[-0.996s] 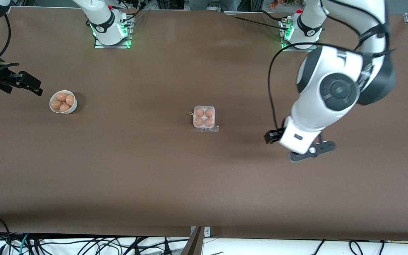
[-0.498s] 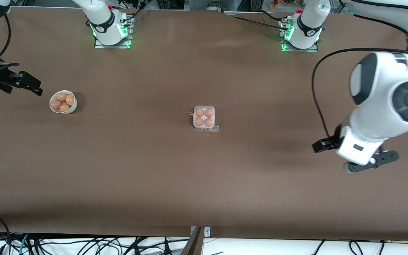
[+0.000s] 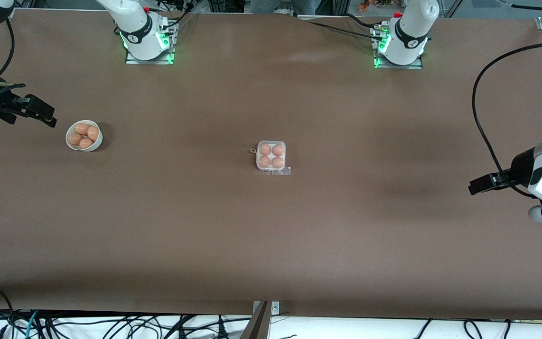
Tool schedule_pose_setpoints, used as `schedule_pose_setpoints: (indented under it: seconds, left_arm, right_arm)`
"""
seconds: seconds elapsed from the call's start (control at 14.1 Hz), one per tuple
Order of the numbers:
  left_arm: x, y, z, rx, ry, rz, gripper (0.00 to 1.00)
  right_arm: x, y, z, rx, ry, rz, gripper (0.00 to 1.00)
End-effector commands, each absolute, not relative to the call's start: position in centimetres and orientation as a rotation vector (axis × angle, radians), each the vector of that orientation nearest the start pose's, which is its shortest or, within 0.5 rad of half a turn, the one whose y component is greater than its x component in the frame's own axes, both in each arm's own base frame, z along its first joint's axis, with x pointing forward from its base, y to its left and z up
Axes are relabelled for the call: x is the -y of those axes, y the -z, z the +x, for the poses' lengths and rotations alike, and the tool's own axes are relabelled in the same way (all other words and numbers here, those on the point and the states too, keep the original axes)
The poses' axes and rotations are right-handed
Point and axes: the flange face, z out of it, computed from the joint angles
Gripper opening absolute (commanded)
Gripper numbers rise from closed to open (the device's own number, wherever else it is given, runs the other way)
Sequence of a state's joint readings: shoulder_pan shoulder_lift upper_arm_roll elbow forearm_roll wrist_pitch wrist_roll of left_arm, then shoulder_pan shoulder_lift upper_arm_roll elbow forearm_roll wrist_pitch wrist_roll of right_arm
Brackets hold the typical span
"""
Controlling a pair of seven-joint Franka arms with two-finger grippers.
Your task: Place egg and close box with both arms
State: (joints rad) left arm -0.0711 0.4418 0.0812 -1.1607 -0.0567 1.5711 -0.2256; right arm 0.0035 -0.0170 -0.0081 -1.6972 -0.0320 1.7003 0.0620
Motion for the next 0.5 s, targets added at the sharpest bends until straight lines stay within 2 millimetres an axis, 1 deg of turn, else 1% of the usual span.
schedule_pose_setpoints:
  seconds: [0.0,0.14,0.36,0.43]
  left_arm:
    - [1.1,-53.8,64.8,0.284,-0.092,-3.13,1.0]
    - [0.9,-53.3,63.4,0.239,-0.066,-3.139,1.0]
    - [0.5,-53.6,61.0,0.125,-0.09,-3.148,1.0]
    - [0.4,-53.4,60.5,0.115,-0.104,-3.148,1.0]
  right_arm:
    - [0.6,-58.8,55.7,-0.077,0.038,-3.172,1.0]
    - [0.6,-58.7,55.6,-0.077,0.033,-3.172,1.0]
    - [0.6,-58.7,55.6,-0.077,0.033,-3.172,1.0]
    - [0.7,-58.7,55.6,-0.077,0.03,-3.174,1.0]
